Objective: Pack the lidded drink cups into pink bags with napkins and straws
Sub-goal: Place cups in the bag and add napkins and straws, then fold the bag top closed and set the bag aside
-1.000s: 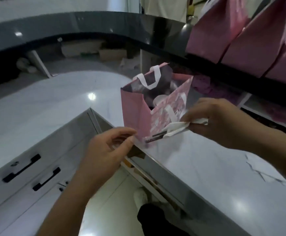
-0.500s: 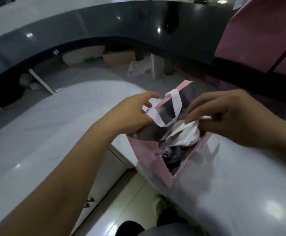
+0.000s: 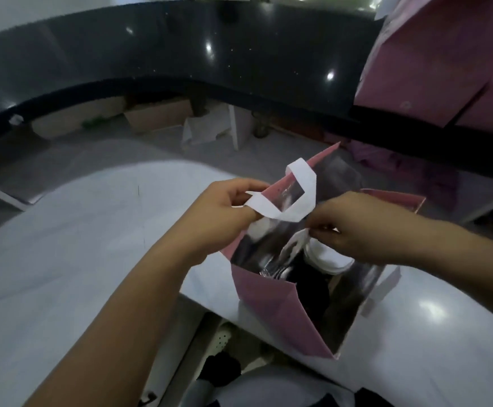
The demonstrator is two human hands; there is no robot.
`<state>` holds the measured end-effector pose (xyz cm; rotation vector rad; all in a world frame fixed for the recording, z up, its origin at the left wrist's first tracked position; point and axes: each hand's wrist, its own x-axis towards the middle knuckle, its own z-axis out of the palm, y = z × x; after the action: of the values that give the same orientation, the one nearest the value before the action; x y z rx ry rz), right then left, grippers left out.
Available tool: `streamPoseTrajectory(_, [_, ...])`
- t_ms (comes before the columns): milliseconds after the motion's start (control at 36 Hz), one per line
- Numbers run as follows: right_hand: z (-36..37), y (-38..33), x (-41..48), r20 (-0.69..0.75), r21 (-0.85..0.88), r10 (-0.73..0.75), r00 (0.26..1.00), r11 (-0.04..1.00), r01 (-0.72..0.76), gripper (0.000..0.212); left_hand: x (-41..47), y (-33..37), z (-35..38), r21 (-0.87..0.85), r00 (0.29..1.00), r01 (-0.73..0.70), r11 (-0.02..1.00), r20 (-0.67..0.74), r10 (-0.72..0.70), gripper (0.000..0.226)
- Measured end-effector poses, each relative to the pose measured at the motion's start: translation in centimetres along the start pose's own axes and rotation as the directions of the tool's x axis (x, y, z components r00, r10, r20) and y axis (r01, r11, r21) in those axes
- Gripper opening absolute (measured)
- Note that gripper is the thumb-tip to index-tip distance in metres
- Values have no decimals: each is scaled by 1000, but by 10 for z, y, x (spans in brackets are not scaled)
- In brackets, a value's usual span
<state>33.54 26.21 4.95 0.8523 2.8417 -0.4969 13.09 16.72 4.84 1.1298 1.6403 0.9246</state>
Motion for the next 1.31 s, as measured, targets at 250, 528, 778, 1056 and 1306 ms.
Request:
streamPoseTrajectory(250, [4,-37,39,204,-81,182,962,982,-169,52,31,-16,-39,-1,979,-65,998,194,64,20])
streamPoseTrajectory(528, [-32,-56,11,-89,-13,368,926,929,-371,31,70,-12,-77,104,913,-180,978,388,126,24])
streamPoseTrajectory(778, [-10,-25,-46,-542,649,738,402,671,-357,16,103,29,-70,222,757,-340,914,642,125,39])
streamPoseTrajectory(1056, [47,-7,-88,14,996,873,487,30,-81,53,90,42,-54,386,681,-504,773,728,81,85])
streamPoseTrajectory(1306, [82,-6,-108,-43,989,545,838,140,-40,107,25,-21,-105,58,905,-302,952,331,267,113])
